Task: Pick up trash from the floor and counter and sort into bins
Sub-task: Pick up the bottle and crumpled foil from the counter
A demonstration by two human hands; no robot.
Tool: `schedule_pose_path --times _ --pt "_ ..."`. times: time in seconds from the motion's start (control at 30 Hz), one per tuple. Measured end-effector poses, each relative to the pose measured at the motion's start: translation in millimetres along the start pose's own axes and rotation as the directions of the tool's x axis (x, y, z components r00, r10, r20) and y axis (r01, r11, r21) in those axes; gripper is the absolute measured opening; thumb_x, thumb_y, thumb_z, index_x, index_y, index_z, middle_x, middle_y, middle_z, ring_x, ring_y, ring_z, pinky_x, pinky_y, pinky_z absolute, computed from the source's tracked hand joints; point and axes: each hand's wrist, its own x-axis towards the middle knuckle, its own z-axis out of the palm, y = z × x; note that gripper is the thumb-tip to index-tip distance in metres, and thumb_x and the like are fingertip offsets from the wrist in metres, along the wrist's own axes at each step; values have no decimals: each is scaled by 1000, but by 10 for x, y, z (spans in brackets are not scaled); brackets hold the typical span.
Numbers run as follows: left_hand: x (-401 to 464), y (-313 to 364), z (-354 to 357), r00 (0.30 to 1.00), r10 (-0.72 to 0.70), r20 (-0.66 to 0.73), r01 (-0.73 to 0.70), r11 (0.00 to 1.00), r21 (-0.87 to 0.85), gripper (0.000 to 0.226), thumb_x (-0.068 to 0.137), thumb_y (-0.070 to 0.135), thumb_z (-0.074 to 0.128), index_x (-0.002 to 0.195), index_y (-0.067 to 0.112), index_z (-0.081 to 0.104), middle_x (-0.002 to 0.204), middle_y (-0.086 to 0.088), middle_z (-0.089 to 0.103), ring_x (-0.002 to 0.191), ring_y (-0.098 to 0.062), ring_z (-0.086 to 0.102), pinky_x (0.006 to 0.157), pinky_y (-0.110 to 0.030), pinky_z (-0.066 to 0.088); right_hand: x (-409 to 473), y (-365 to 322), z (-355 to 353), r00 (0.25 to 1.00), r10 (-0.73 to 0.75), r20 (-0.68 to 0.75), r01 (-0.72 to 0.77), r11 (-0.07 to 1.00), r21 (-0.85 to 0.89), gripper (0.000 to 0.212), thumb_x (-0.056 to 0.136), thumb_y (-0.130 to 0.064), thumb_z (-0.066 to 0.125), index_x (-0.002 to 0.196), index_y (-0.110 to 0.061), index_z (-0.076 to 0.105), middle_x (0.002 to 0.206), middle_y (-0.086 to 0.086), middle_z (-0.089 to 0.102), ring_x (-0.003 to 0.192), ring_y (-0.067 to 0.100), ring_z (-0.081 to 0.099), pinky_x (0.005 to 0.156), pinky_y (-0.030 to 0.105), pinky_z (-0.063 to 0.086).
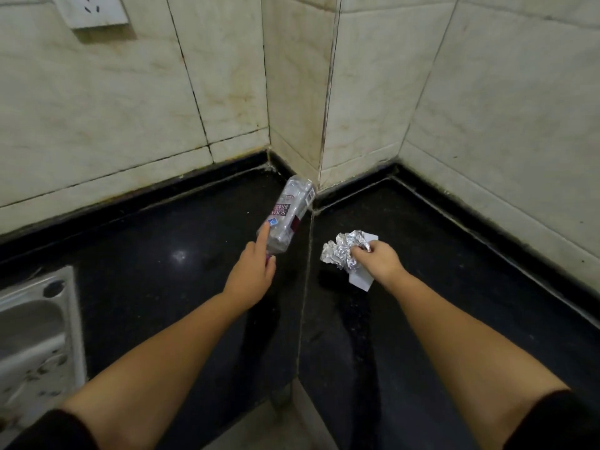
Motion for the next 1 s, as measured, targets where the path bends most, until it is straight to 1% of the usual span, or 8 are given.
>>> schedule_pose_path --times 0.3,0.4,0.53,0.63,0.7,0.8,0.87,1.0 --pt "-1426 94 -253 967 -150 -206 157 987 18 68 95 21 44 150 31 5 119 -17 52 97 -32 59 83 -43 52 -963 -223 -55 935 -334 115 344 935 -84 30 87 -26 62 68 -7 46 65 5 46 69 20 45 53 26 32" --pt "-2245 -63 -322 925 -288 -248 298 955 0 69 96 23 44 150 33 3 122 -13 53 99 -30 61 86 -44 53 -1449 -174 209 888 -397 233 427 899 -96 27 86 -26 63 73 -5 52 69 7 49 71 21 45 57 32 32" --pt "-3426 -318 -467 827 -468 -311 462 882 -96 67 95 22 45 150 30 8 136 -11 51 114 -30 58 97 -44 50 -2100 -127 739 810 -416 413 496 862 -104 31 86 -25 64 65 -8 48 65 6 48 70 21 45 54 27 32" --pt "-4384 -539 -590 683 -628 -373 613 771 -174 60 96 19 45 148 17 16 138 -15 50 114 -36 58 92 -41 48 -2705 -221 1244 705 -447 551 592 799 -109 39 87 -25 63 56 -16 41 59 -2 45 70 22 46 53 19 32" --pt "-5080 -668 -652 555 -718 -421 690 679 -250 54 95 19 45 143 10 23 132 -21 54 109 -40 58 89 -43 49 -3198 -294 1597 607 -465 644 663 743 -89 34 87 -25 62 59 -14 46 62 2 49 70 22 47 52 20 32" --pt "-6159 -714 -679 358 -818 -450 737 543 -401 41 94 16 45 132 6 32 113 -20 59 103 -41 59 81 -38 45 -4042 -305 2121 455 -468 757 751 659 -44 29 86 -26 63 65 -10 50 71 7 53 71 24 49 53 27 33" --pt "-6901 -648 -648 220 -857 -465 746 455 -487 35 94 14 46 127 7 36 107 -16 59 103 -36 59 77 -32 40 -4701 -227 2441 341 -461 819 806 592 -3 30 87 -26 62 64 -11 49 71 8 53 70 23 47 51 23 33" --pt "-8434 -483 -460 -53 -881 -470 742 280 -609 38 94 18 49 130 8 39 128 -14 57 115 -33 58 93 -36 45 -6149 122 2989 145 -414 899 873 481 80 27 86 -24 63 65 -10 51 69 11 54 68 24 48 52 31 31"
